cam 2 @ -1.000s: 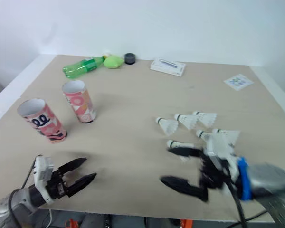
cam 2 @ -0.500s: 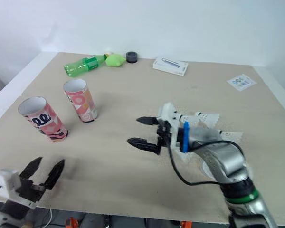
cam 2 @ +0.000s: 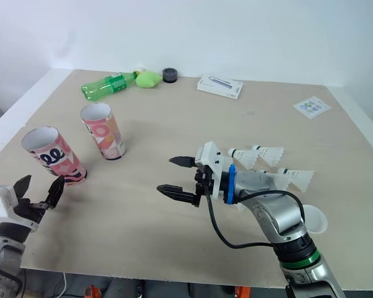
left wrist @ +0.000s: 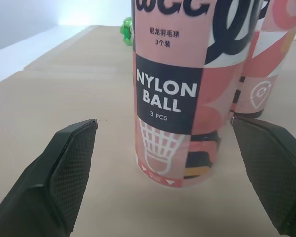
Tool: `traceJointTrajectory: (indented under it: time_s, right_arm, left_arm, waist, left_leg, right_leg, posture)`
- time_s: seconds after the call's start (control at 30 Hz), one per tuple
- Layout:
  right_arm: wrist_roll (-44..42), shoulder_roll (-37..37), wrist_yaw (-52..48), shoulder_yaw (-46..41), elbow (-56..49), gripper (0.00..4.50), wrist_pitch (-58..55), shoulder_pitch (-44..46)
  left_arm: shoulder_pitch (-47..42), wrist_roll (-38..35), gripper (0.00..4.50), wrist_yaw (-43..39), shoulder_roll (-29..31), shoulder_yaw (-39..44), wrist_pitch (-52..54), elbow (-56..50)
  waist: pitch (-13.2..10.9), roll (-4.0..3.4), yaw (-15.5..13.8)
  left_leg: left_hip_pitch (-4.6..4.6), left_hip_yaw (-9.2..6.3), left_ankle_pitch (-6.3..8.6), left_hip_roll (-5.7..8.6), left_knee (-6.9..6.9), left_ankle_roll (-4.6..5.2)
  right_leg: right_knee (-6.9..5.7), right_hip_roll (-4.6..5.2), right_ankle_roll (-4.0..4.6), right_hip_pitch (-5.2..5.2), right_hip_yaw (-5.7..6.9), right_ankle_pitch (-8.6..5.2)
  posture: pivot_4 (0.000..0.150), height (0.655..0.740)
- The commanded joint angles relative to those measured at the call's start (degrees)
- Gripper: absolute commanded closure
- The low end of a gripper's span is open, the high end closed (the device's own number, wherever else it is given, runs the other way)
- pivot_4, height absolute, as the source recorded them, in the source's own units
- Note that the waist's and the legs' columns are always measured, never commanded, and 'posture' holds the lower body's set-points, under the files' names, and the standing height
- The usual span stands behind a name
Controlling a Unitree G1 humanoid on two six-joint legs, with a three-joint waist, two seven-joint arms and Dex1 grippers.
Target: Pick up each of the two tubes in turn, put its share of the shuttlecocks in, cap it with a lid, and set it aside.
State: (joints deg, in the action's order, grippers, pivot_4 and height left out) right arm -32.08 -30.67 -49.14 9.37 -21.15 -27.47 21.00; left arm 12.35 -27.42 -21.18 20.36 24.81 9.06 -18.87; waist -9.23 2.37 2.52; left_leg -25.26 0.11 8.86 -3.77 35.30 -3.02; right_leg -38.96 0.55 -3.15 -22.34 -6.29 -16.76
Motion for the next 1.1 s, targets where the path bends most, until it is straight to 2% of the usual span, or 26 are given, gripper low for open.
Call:
traceJointTrajectory:
  time_s: [0.03,0.2,0.37,0.53,0.73,0.87,1.0,1.1]
  right_arm:
    - [-1.57,-0.23,1.03,-2.93,-4.60,0.05,-0.42,-0.95]
    - [-2.03,-0.55,1.94,-3.84,-6.33,0.05,-1.32,-1.90]
    - [-2.29,-0.88,2.51,-4.39,-6.96,0.05,-1.95,-2.33]
    - [-2.65,-0.96,2.65,-4.89,-7.53,0.00,-2.60,-2.63]
    - [-2.58,-1.18,2.35,-5.27,-7.04,0.00,-2.74,-2.27]
    - [-3.35,-2.06,1.10,-5.95,-6.80,0.00,-2.97,-2.44]
    - [-8.71,-6.37,-4.24,-10.17,-7.86,0.00,-5.00,-4.29]
    - [-12.28,-11.11,-5.55,-16.35,-9.29,0.00,-7.20,-6.22]
  left_arm:
    - [-6.60,0.34,0.00,-0.76,2.94,0.33,0.03,4.78]
    - [-12.04,0.52,0.00,-2.76,4.14,-1.67,0.01,9.61]
    - [-13.65,0.33,0.00,-2.84,3.85,-1.69,-0.35,11.53]
    - [-13.90,1.03,1.17,-2.31,3.30,-1.56,-1.14,12.31]
    - [-9.47,1.78,1.26,-4.43,3.75,-2.57,-2.13,7.73]
    - [-2.56,-0.60,1.26,-12.26,8.16,-1.93,-2.05,0.61]
    - [2.89,-4.69,1.26,-28.90,18.23,-4.67,0.08,-5.19]
    - [-7.43,-9.69,1.26,-37.45,27.55,-11.39,9.99,-6.50]
  waist:
    - [0.00,0.00,0.03]
    - [0.00,-0.01,0.11]
    - [-0.01,0.00,0.08]
    - [-0.01,0.00,0.09]
    - [-0.01,0.00,0.15]
    - [-0.02,-0.03,0.21]
    - [-0.14,-0.03,0.05]
    - [-0.30,-0.20,-0.67]
  left_leg:
    - [0.01,-0.01,-0.01,-0.01,0.02,-0.01]
    - [0.07,0.01,-0.02,-0.08,0.03,-0.02]
    - [0.02,-0.02,-0.02,-0.07,0.02,-0.03]
    - [0.03,-0.02,-0.01,-0.07,0.00,-0.04]
    - [0.04,-0.03,-0.01,-0.07,0.01,-0.04]
    - [0.05,0.01,0.05,-0.10,-0.02,-0.12]
    - [0.04,-0.01,0.05,-0.10,-0.04,-0.11]
    - [0.03,0.05,0.05,-0.06,-0.03,-0.11]
  right_leg:
    - [-0.03,-0.03,-0.06,-0.01,0.00,-0.06]
    - [-0.06,-0.08,-0.10,0.01,-0.02,-0.03]
    - [-0.07,-0.10,-0.22,0.01,-0.03,0.06]
    - [-0.07,-0.11,-0.21,0.00,-0.03,0.06]
    - [-0.07,-0.12,-0.22,0.01,-0.03,0.05]
    - [-0.07,-0.08,0.00,-0.01,-0.05,0.01]
    - [-0.06,-0.07,0.17,-0.03,-0.02,-0.16]
    - [-0.05,0.08,0.16,-0.04,0.00,-0.19]
  posture:
    - [0.150,0.7203]
    - [0.150,0.7203]
    - [0.150,0.7203]
    - [0.150,0.7203]
    - [0.150,0.7203]
    - [0.150,0.7203]
    - [0.150,0.7203]
    - [0.150,0.7203]
